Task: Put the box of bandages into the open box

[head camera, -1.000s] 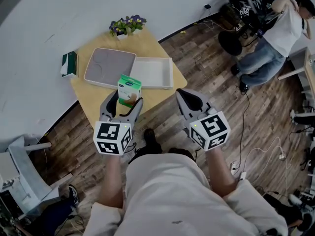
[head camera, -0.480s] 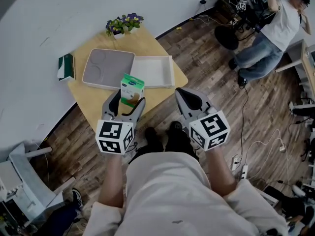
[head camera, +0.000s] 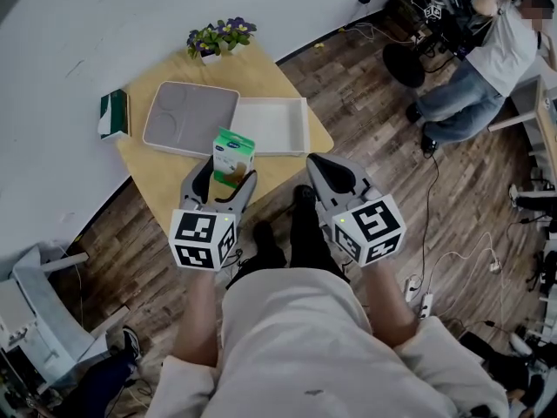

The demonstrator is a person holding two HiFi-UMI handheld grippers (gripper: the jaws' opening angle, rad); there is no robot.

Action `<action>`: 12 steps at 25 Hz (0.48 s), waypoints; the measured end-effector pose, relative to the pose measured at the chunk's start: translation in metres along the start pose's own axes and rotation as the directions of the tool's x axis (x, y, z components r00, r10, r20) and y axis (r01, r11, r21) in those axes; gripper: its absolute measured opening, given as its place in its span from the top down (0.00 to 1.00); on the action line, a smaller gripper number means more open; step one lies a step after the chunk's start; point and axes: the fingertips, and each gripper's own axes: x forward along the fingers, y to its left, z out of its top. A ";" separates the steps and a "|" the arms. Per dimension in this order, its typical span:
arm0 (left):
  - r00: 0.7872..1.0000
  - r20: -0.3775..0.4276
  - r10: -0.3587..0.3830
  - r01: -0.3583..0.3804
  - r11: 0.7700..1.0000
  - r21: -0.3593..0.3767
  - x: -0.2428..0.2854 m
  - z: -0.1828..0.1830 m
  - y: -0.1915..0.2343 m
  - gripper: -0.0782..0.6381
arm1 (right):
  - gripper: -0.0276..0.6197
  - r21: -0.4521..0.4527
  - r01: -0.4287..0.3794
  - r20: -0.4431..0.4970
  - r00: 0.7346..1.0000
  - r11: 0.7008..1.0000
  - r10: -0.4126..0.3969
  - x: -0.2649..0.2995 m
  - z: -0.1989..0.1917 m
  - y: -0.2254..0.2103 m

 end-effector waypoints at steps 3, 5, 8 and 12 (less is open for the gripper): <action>1.000 -0.008 0.006 -0.006 1.000 -0.007 0.008 0.001 0.001 0.42 | 0.95 -0.003 -0.008 -0.007 1.000 1.000 0.008 0.006 0.002 -0.008; 1.000 -0.015 0.012 -0.012 1.000 -0.013 0.014 0.001 0.003 0.42 | 0.95 -0.004 -0.017 -0.011 1.000 1.000 0.016 0.011 0.004 -0.012; 0.999 -0.025 0.024 -0.024 0.999 -0.027 0.024 0.003 0.007 0.42 | 0.95 -0.006 -0.030 -0.019 0.999 1.000 0.030 0.019 0.007 -0.020; 0.999 -0.040 0.031 -0.032 0.999 -0.040 0.039 0.003 0.007 0.42 | 0.95 -0.004 -0.044 -0.032 0.999 0.999 0.044 0.028 0.007 -0.034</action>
